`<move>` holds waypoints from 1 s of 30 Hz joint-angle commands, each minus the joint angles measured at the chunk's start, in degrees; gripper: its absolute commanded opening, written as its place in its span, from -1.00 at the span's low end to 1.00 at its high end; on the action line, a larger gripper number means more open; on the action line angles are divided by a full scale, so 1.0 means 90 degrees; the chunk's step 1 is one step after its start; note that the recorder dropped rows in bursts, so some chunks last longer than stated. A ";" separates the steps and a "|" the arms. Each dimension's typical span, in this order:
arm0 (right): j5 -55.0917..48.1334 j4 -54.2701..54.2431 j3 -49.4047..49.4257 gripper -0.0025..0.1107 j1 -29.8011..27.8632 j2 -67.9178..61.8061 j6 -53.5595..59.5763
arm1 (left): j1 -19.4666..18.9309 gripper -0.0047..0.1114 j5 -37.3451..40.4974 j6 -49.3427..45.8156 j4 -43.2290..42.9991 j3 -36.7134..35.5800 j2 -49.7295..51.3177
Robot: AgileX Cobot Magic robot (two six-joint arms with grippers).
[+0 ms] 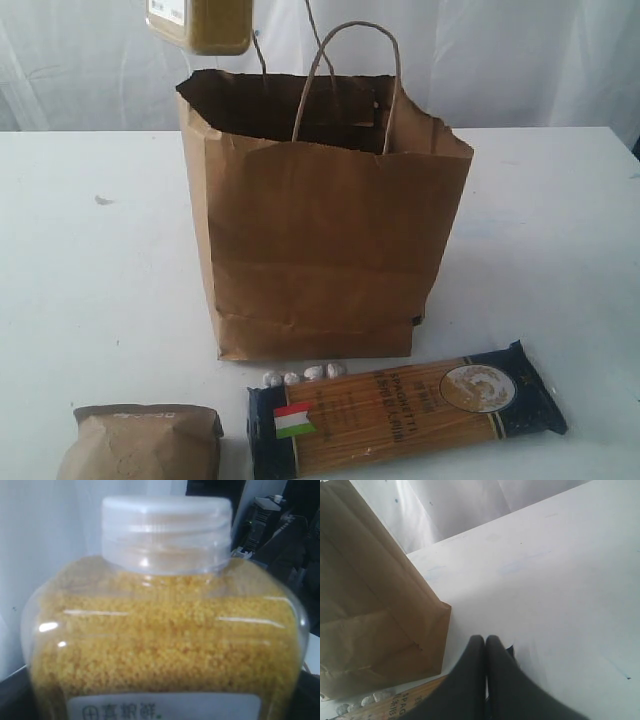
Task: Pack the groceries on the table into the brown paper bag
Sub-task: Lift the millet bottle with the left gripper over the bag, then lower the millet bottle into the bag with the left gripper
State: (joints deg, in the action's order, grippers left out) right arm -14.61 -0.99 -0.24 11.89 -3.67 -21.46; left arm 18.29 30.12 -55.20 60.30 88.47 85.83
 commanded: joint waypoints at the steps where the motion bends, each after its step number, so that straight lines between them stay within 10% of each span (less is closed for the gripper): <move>1: 0.0061 0.0066 0.0027 -0.96 -0.0048 0.0018 -0.0007 | 0.0350 -0.92 -0.0429 -0.0358 0.0528 0.0111 0.0079; 30: 0.0061 0.0054 0.0027 -0.96 -0.0048 0.0018 -0.0007 | 0.0581 -0.92 -0.0049 -0.0776 0.0239 -0.0740 0.1063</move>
State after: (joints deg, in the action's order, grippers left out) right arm -14.61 -0.99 -0.24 11.89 -3.67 -21.48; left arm 23.43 28.97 -61.46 59.18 82.20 96.31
